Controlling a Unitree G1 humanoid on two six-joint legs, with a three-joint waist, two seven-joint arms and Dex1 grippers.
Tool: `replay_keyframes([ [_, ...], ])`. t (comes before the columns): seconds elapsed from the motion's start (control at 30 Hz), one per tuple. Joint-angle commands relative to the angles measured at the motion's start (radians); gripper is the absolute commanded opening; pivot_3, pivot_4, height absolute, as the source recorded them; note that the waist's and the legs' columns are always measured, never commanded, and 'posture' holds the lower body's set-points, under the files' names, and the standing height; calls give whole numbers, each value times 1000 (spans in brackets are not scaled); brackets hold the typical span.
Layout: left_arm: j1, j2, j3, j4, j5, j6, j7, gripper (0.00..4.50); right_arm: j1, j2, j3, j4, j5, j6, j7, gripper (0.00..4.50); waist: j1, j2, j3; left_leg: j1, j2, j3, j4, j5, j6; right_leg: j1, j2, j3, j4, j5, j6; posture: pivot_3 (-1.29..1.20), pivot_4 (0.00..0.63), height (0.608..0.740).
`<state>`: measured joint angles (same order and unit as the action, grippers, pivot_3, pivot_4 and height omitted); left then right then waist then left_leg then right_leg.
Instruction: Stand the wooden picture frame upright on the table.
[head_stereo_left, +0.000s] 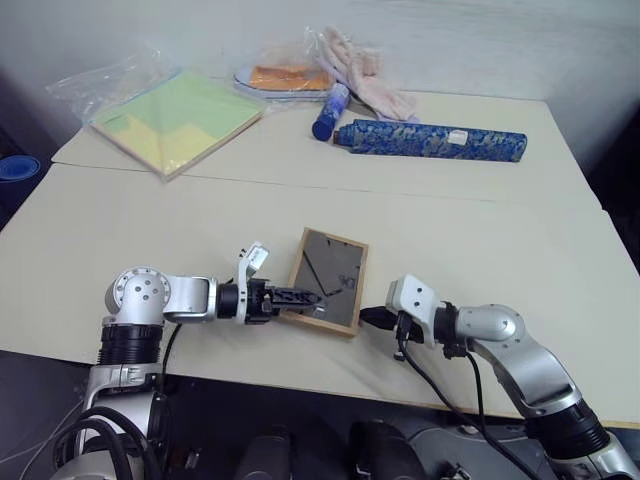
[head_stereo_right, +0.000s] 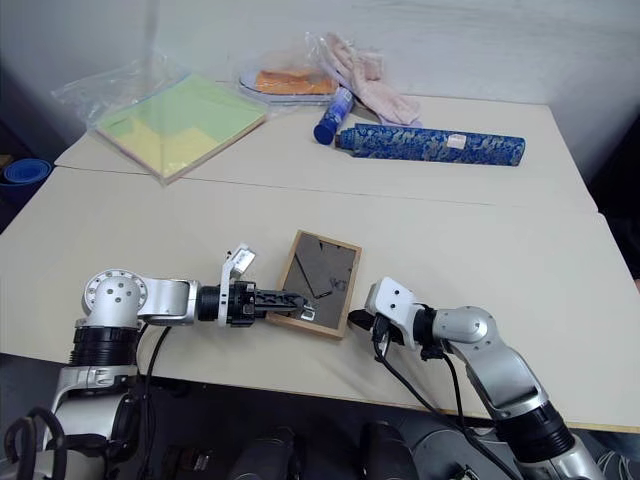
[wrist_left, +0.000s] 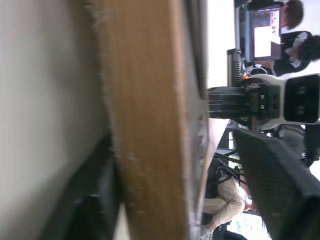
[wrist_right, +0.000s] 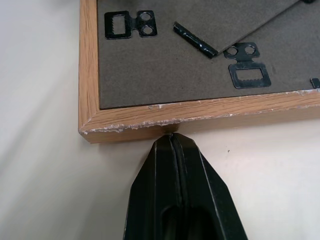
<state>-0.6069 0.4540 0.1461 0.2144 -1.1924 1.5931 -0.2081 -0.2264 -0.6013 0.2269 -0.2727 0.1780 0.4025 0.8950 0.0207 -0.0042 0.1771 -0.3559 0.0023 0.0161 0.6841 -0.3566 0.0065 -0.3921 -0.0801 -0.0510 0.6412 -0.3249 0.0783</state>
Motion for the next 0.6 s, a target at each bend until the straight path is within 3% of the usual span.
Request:
replay_keyframes([
  [0.03,26,-17,3,2,-38,21,22,2074,13,-12,-37,-14,20,-35,9,0,-2,0,0,0,0,0,0,0,0,0,0,0,0,0,0,0,150,740],
  [0.13,51,-39,52,-40,-38,2,31,1283,30,-4,-111,-16,112,-28,41,167,-3,0,0,0,0,0,0,0,-1,0,0,0,-2,0,0,0,150,740],
  [0.2,79,-47,88,-90,-17,-60,8,1274,34,-25,-172,-29,215,24,102,576,-3,0,0,0,0,0,0,1,-1,0,1,0,-3,0,0,0,150,740],
  [0.27,124,-15,58,-179,53,-190,-92,1274,26,-48,-210,-44,302,67,160,1177,-4,0,0,0,1,0,0,1,-1,0,1,-1,-4,0,1,0,150,740],
  [0.43,226,120,-111,-321,297,-538,-398,1274,-117,-13,-268,-39,484,254,108,2930,-27,-1,1,0,3,1,-1,4,-5,1,2,-1,-8,0,1,0,150,740],
  [0.57,242,135,-147,-337,345,-606,-476,1274,-233,38,-208,-1,467,300,49,4329,-24,-1,1,1,7,2,-3,4,-7,0,5,0,-8,0,0,0,150,740],
  [0.6,243,135,-149,-342,353,-613,-486,1274,-262,50,-189,17,451,303,43,4440,-24,0,1,0,7,2,-3,4,-7,-1,4,0,-7,0,0,0,150,740],
])
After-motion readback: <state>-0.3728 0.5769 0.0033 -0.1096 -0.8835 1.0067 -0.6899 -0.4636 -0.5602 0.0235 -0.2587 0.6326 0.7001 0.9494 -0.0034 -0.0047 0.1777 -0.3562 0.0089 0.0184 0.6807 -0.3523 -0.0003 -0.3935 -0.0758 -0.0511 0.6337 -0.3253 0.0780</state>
